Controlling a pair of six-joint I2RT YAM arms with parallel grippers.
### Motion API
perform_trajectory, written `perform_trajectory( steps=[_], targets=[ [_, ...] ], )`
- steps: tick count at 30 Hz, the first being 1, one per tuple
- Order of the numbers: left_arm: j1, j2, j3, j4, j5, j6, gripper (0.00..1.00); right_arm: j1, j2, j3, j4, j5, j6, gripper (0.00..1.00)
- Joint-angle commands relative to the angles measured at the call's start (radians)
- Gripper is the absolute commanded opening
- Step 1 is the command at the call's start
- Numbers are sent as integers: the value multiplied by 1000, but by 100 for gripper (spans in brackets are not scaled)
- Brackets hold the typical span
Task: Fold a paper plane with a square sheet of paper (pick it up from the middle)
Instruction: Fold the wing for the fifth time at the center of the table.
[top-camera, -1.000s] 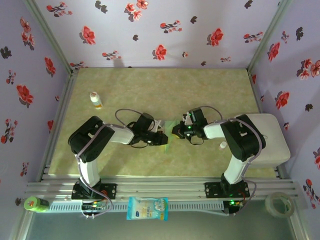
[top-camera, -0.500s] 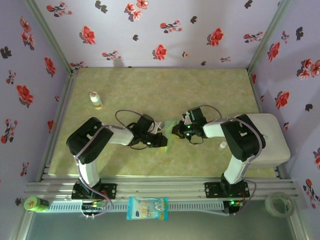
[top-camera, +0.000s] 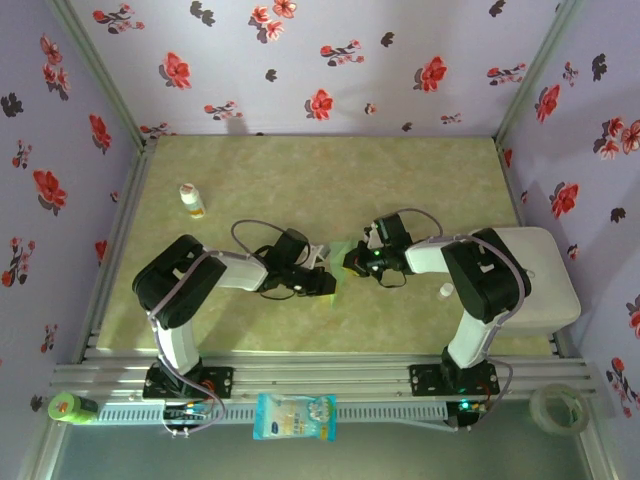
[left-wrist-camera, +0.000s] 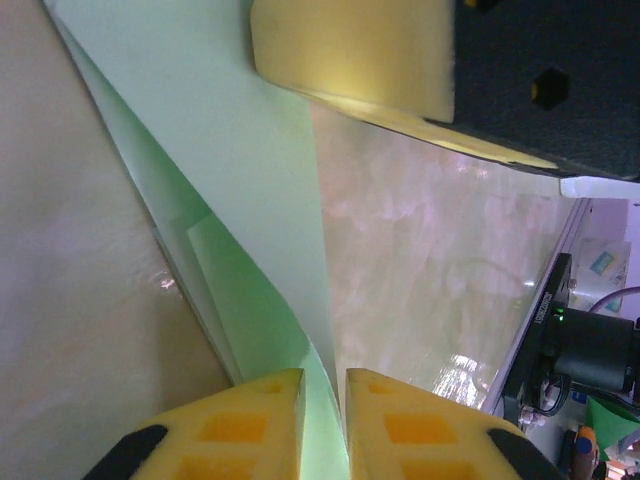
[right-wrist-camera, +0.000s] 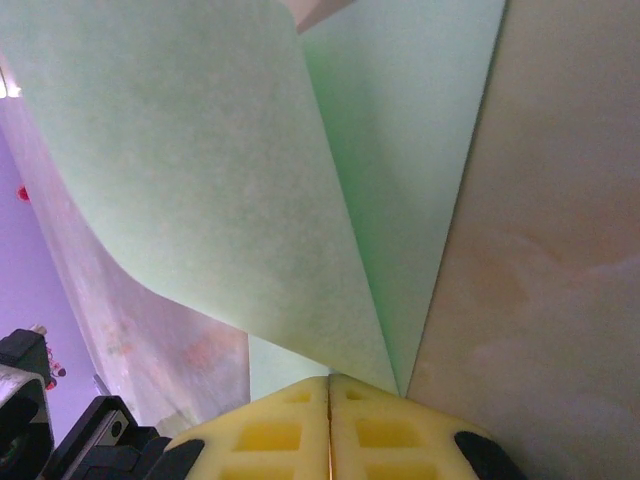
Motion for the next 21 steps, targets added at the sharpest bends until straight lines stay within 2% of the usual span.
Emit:
perform_trajectory(
  steps=[1,8,15,19,21],
  targets=[
    [-9,-14,-29,-77,-12,22,19,-2,18,-5,-99,99,-22,8],
    [-19,-27,-18,-121,-28,41,19,-1,21,-3,-99,99,-19,8],
    [-30,-30,-18,-136,-46,50,8,-1,23,-2,-105,103,-19,8],
    [-32,-39,-23,-140,-49,47,8,1,26,1,-109,105,-19,8],
    [-35,-48,-26,-142,-49,46,11,1,26,0,-109,105,-19,8]
  ],
)
